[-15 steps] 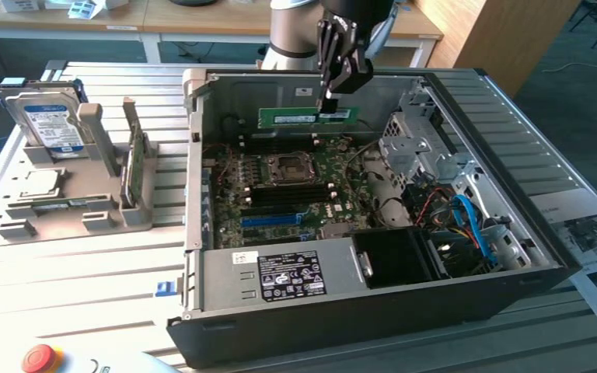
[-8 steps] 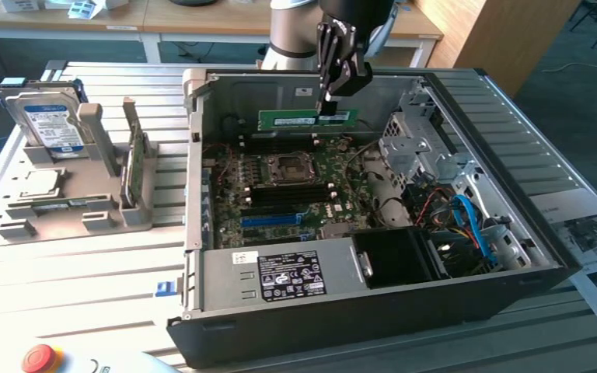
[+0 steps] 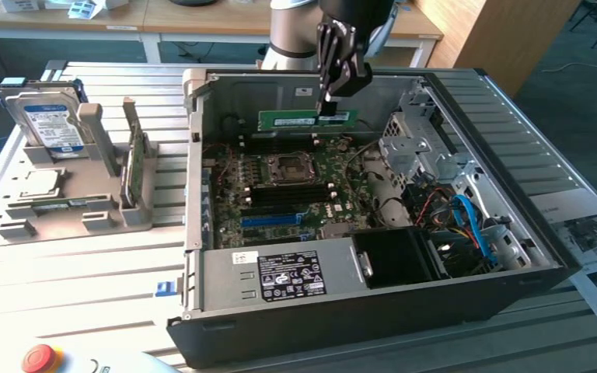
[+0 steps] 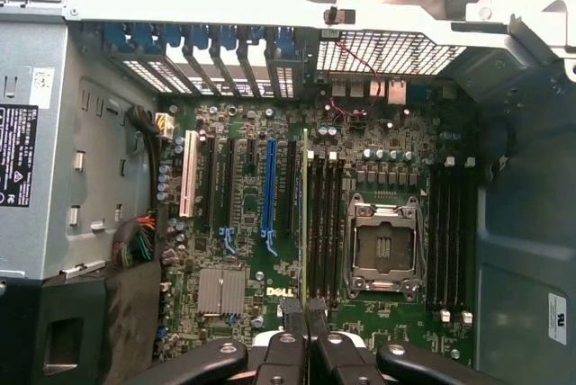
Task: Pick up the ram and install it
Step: 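Insert the ram into the slot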
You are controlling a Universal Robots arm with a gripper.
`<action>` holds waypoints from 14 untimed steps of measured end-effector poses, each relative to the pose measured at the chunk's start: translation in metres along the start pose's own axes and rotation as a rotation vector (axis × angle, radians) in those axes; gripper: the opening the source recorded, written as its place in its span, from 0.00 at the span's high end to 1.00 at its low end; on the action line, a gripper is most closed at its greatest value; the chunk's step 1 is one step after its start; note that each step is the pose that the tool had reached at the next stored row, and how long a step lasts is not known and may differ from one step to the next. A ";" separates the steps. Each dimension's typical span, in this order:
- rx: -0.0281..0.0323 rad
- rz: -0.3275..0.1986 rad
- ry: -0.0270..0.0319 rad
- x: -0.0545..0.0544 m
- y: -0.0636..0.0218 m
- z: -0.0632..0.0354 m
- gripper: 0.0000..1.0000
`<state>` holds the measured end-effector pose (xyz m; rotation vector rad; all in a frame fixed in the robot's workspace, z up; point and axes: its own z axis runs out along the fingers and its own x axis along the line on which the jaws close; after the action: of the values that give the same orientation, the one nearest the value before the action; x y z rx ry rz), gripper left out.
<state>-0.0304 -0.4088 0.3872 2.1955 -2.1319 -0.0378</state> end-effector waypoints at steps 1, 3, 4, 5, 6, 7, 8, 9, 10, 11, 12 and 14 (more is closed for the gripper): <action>-0.0001 0.000 0.0001 0.000 0.0000 0.0007 0.88; -0.0001 0.000 0.0001 0.000 -0.0002 0.0026 0.88; -0.0001 0.000 0.0002 0.000 -0.0003 0.0037 0.88; -0.0001 0.000 0.0002 0.000 -0.0004 0.0048 0.88; -0.0002 0.000 0.0002 0.000 -0.0004 0.0060 0.88; -0.0001 0.000 0.0002 0.000 -0.0005 0.0073 0.88; -0.0001 0.000 0.0001 0.000 -0.0006 0.0087 0.88; -0.0001 0.000 0.0001 0.000 -0.0007 0.0100 0.88; -0.0001 0.000 0.0003 0.000 -0.0008 0.0114 0.88; -0.0002 0.000 0.0003 0.000 -0.0010 0.0129 0.88; -0.0001 0.000 0.0003 -0.001 -0.0011 0.0143 0.88; -0.0001 0.000 0.0002 -0.001 -0.0013 0.0171 0.88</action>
<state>-0.0304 -0.4088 0.3700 2.1953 -2.1318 -0.0377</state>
